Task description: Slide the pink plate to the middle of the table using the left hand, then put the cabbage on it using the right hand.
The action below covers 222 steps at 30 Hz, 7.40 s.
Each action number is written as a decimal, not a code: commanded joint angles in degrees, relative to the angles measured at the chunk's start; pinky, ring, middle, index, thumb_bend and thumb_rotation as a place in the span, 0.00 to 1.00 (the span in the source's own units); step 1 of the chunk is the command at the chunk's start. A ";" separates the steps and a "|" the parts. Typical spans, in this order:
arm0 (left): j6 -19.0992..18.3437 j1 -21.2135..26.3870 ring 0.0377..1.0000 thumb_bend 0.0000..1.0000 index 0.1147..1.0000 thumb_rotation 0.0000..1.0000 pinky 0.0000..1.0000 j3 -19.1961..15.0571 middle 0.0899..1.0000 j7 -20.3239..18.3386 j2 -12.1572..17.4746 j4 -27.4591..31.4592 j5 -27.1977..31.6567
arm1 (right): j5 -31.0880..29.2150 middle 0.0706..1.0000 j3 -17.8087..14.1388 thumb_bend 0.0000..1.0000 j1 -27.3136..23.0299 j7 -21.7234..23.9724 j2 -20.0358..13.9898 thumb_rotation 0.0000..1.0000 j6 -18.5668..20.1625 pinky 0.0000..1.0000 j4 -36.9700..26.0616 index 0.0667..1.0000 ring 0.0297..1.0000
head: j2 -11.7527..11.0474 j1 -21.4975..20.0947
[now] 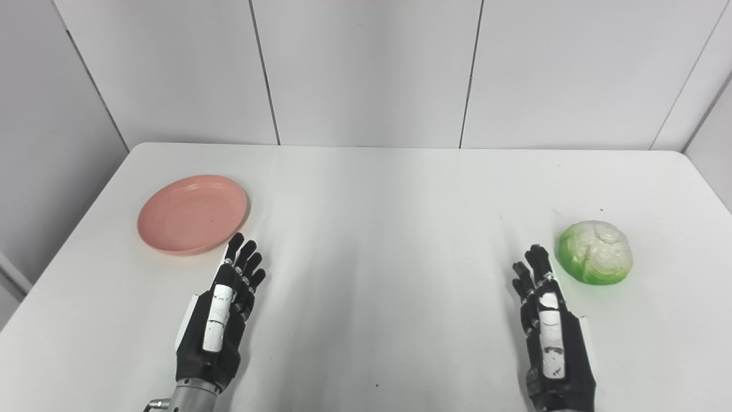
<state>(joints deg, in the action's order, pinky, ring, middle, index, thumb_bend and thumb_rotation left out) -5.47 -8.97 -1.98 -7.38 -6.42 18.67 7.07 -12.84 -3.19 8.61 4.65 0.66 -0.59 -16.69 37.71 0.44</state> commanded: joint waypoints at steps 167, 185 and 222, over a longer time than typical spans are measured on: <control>25.11 45.85 0.89 0.79 0.80 0.84 0.85 -2.87 0.90 10.30 5.86 -77.30 -2.03 | 25.44 0.88 6.57 0.81 -2.88 -9.69 -2.47 0.79 5.04 0.71 -10.44 0.89 0.81 | -7.21 -22.29; 28.62 44.80 0.90 0.77 0.81 0.84 0.87 -3.68 0.90 7.26 7.34 -82.02 -0.35 | 55.67 0.91 -4.52 0.95 -32.05 29.11 -29.84 0.77 27.48 0.70 -18.18 0.87 0.86 | -10.48 -24.85; 26.93 43.57 0.91 0.79 0.85 0.83 0.84 -3.50 0.92 6.18 7.19 -80.36 0.08 | 71.68 0.95 18.87 1.00 -45.17 47.03 -39.23 0.39 27.31 0.68 19.05 0.85 0.92 | -8.61 -22.50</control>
<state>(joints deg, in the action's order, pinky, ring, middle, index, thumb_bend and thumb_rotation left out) 21.97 40.37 -5.38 -0.71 0.70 -59.03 7.12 58.21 16.08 -34.57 52.96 -37.57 26.80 2.79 28.74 -21.97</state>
